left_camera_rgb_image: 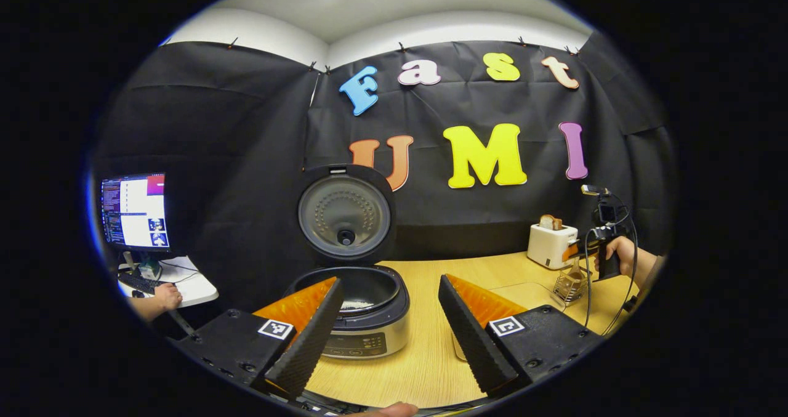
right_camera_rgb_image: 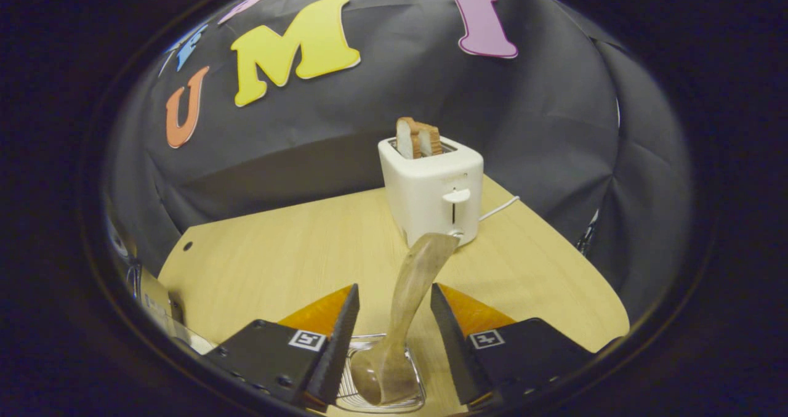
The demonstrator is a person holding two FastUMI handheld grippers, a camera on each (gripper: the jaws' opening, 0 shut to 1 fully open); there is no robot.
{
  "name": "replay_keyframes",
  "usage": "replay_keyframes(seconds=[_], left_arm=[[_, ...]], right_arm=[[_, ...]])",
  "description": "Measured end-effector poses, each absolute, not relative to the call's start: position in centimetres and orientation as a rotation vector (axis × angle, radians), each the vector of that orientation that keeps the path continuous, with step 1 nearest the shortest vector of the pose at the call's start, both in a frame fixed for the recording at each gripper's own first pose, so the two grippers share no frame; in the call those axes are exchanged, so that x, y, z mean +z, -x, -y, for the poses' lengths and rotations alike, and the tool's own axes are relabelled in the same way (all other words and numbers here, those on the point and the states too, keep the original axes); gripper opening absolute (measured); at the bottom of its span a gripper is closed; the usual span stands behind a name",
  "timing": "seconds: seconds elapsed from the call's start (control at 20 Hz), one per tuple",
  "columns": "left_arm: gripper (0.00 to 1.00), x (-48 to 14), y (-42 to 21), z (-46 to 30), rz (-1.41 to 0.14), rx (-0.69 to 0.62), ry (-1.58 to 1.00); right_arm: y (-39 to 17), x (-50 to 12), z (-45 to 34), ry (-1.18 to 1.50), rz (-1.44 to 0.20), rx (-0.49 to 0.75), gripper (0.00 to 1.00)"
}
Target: Close the left gripper, press the button to open the rice cooker; take a wooden spoon from the chopstick holder with the right hand, scoop a spoonful of rice and pour it into the rice cooker, then put the wooden spoon back into the chopstick holder.
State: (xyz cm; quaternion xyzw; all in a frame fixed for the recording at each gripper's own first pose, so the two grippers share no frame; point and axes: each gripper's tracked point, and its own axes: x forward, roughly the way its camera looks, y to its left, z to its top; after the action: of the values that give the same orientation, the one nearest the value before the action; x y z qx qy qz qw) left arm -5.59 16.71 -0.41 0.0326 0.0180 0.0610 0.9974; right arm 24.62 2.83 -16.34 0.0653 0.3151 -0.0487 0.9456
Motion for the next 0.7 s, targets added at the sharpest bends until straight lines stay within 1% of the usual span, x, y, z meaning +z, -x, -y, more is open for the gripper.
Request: replay_keyframes(seconds=[0.05,0.1,0.15,0.2,0.3,0.35,0.45,0.55,0.6,0.7], left_arm=[[0.99,-0.5,5.5,-16.9,-0.038,0.126,-0.065],[0.99,-0.7,5.5,-17.2,-0.041,0.133,-0.063],[0.99,-0.8,5.4,-17.4,-0.043,0.136,-0.06],[0.99,-1.0,5.3,-17.4,-0.051,0.138,-0.056],[0.99,-1.3,5.2,-18.0,-0.062,0.148,-0.05],[0.99,-1.4,5.2,-18.3,-0.063,0.155,-0.046],[0.99,-1.5,5.1,-18.4,-0.068,0.16,-0.035],[0.99,-1.7,5.0,-18.8,-0.071,0.168,-0.029],[0.99,-1.7,5.1,-19.0,-0.073,0.173,-0.028],[0.99,-1.8,5.0,-19.1,-0.079,0.173,-0.025]], right_arm=[[-24.6,-16.6,-3.1,-0.144,-0.646,-0.095,0.58],[-24.8,-16.9,-3.2,-0.147,-0.65,-0.092,0.6],[-24.8,-17.2,-2.9,-0.143,-0.657,-0.107,0.54],[-24.9,-17.6,-2.8,-0.152,-0.664,-0.112,0.55],[-24.9,-17.8,-3.2,-0.161,-0.673,-0.087,0.53],[-24.7,-17.7,-2.5,-0.148,-0.672,-0.113,0.53],[-25.0,-17.1,-2.3,-0.181,-0.645,-0.13,0.19],[-24.7,-16.4,-2.3,-0.176,-0.637,-0.126,0.21],[-24.5,-16.1,-2.5,-0.183,-0.631,-0.123,0.09],[-24.1,-15.5,-3.1,-0.176,-0.624,-0.11,0.08]])
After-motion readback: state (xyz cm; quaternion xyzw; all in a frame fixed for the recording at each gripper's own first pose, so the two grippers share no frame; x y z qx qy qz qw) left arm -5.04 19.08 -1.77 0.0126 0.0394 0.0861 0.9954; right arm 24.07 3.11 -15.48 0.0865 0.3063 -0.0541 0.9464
